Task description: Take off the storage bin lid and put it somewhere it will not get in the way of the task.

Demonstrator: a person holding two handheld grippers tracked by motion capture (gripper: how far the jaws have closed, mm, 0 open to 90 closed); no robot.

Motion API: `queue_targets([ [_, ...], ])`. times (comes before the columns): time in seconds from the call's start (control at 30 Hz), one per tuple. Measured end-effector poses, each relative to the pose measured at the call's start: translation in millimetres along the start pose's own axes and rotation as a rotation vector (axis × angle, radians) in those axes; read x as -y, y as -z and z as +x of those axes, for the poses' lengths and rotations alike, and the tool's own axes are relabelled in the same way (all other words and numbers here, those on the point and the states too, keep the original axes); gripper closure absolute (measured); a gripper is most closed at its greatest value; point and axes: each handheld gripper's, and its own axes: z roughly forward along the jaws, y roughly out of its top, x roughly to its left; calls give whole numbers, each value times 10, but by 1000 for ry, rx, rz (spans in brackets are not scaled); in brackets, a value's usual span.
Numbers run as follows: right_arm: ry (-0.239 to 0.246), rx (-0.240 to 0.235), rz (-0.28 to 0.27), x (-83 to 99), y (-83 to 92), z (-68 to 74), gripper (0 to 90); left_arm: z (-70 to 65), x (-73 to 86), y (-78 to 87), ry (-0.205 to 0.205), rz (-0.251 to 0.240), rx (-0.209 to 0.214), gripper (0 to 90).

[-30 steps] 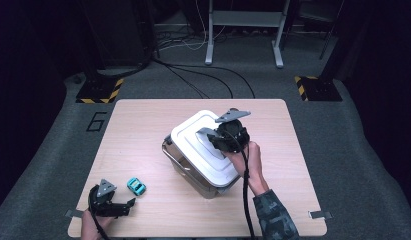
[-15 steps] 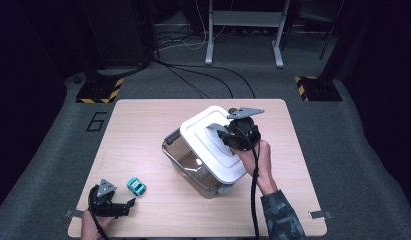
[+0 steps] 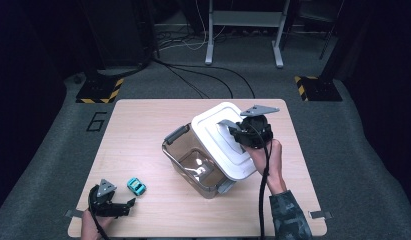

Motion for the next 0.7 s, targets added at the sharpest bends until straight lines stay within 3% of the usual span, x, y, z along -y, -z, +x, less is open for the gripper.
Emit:
queue_targets([
  [0.7, -81, 100, -25, 138, 235, -417, 665, 1, 0, -2, -1, -3, -1, 5],
])
